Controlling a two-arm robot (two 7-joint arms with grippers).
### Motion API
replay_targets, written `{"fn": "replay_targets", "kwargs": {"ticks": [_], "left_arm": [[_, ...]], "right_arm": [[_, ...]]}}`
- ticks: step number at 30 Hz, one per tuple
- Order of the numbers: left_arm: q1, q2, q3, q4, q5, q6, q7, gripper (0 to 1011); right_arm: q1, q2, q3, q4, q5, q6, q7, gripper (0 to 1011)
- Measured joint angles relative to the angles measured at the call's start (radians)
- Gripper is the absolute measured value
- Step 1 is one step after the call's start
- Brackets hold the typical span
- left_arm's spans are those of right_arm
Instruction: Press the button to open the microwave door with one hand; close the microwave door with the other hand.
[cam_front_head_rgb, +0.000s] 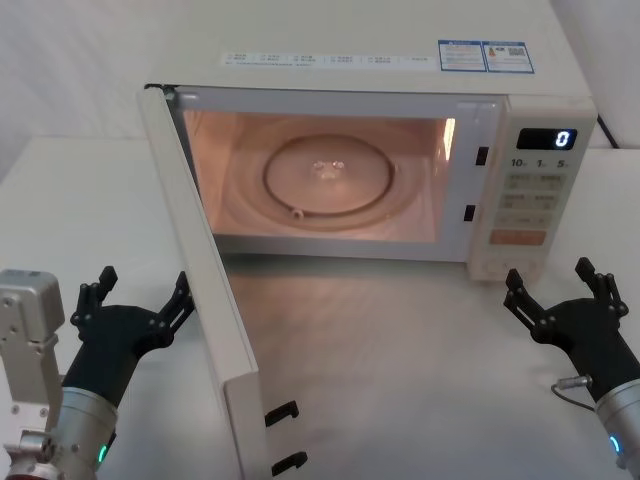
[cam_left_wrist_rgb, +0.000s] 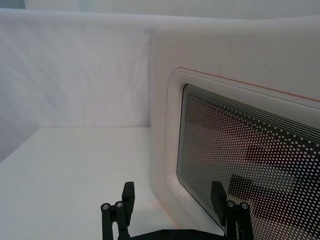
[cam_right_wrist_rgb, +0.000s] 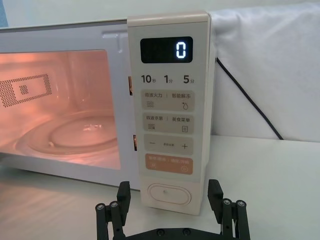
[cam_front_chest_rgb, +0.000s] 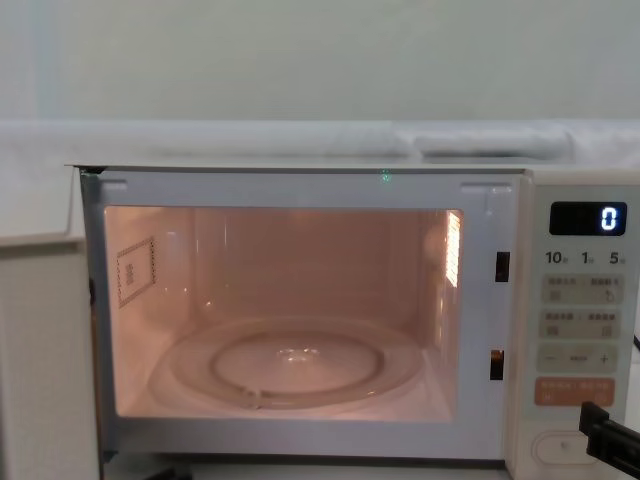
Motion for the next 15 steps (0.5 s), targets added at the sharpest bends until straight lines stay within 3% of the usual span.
{"fn": "replay_targets", "kwargs": {"ticks": [15], "left_arm": [[0.0, 0.0, 0.0, 0.0, 0.0, 0.0, 0.0, 1001]], "right_arm": [[0.0, 0.0, 0.0, 0.0, 0.0, 0.0, 0.0, 1002]]}}
